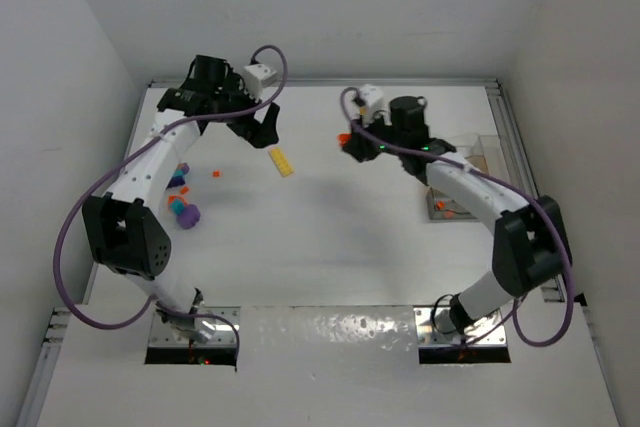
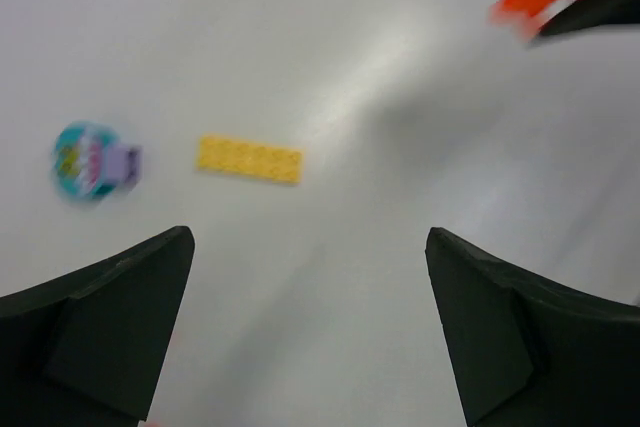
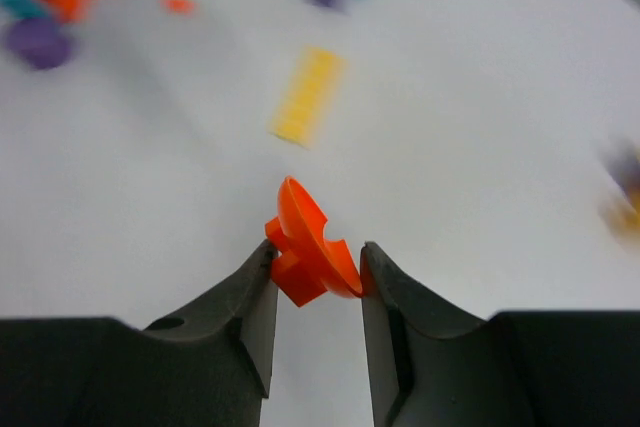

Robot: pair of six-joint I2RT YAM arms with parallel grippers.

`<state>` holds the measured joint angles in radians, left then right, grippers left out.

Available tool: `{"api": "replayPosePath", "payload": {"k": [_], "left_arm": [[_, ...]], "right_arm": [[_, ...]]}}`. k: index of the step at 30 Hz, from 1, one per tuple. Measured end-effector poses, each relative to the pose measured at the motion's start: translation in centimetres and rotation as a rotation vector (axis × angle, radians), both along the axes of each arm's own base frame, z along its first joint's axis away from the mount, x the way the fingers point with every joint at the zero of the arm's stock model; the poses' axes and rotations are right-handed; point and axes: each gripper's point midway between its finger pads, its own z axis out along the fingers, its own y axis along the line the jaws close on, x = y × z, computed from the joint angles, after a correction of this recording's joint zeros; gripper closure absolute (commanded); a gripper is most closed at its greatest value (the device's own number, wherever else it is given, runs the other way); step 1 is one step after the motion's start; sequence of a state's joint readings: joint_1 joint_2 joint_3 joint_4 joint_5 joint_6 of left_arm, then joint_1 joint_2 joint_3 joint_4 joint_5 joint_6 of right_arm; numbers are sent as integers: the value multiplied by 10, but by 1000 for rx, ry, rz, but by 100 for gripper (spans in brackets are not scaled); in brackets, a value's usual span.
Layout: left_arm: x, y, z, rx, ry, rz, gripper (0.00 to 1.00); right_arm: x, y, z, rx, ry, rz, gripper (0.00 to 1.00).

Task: Sort the legos into containers by color

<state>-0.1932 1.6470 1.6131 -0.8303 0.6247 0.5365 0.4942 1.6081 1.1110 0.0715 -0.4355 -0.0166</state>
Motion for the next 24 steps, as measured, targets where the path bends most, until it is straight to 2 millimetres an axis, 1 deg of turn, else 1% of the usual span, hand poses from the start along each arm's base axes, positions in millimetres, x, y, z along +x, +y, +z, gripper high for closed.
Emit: {"api": "replayPosePath", "payload": {"k": [1,2,3,4,5,6,8,11,14,16,19,24], "left_arm": [[10,12,-2,28,-2,103,0],[13,23,-5,53,9,196,0],[19,38,-10,88,18,303,0],[22,51,-16,122,30,401,0],[25,64,-22,154,44,493,0],[25,77,-31,191,63,585,0],[20,99,-51,255,117,735,0],[12,118,-82,321,194,885,0],[2,128,-103,362,246,967,0],[-1,132,-107,375,254,998,0],[2,136,-105,380,233,1030,0],[7,144,-102,393,201,1062,0]], "right_arm": [[11,-31,-3,-8,47,-133,100],[19,-61,-7,-20,87,-255,100],[25,-99,-11,-42,128,-410,100],[28,-131,-13,-65,152,-541,100],[27,-161,-15,-93,174,-670,100],[22,-186,-18,-118,196,-772,100],[2,-230,-25,-165,260,-958,100],[-24,-278,-42,-210,366,-1156,100],[-52,-318,-65,-261,481,-1322,100],[-68,-334,-77,-289,549,-1394,100],[-79,-342,-85,-311,593,-1450,100],[-89,-343,-101,-317,623,-1486,100]]}}
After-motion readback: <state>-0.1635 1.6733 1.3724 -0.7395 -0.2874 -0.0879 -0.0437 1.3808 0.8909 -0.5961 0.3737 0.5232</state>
